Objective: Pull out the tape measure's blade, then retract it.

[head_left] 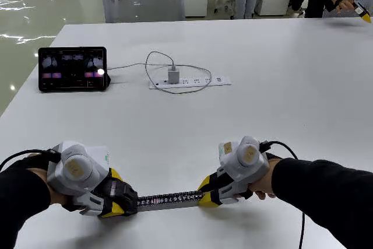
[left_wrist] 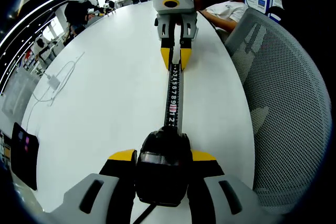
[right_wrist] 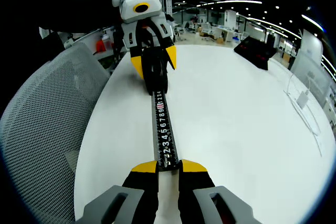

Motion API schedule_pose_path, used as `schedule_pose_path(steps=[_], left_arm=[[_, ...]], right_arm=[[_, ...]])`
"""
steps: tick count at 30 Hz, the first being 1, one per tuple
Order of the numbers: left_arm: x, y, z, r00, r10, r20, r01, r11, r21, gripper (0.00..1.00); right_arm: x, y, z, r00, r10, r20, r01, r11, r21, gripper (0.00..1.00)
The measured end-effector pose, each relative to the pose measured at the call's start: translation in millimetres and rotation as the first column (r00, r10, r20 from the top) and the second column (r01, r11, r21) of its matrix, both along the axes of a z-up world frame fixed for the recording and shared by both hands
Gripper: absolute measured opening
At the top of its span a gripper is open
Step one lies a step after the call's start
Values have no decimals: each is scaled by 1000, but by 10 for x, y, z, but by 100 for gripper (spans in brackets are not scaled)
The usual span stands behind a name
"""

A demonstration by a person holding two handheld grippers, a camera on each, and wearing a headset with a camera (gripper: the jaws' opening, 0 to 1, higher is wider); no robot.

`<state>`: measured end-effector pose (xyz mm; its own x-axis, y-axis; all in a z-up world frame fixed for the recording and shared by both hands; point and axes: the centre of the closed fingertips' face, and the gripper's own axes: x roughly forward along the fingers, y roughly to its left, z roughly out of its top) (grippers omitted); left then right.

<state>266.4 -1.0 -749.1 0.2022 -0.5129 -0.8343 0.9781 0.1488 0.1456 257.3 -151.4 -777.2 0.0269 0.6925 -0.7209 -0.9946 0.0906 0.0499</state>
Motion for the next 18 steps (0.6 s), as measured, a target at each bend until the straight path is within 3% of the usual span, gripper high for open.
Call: schedule_pose_path(steps=[18], left_arm=[[-9, -7, 5, 1000, 0, 2, 0, 1000, -1, 33]], right_arm=[[3, -90, 0, 1000, -6, -2, 6, 1000, -2, 10]])
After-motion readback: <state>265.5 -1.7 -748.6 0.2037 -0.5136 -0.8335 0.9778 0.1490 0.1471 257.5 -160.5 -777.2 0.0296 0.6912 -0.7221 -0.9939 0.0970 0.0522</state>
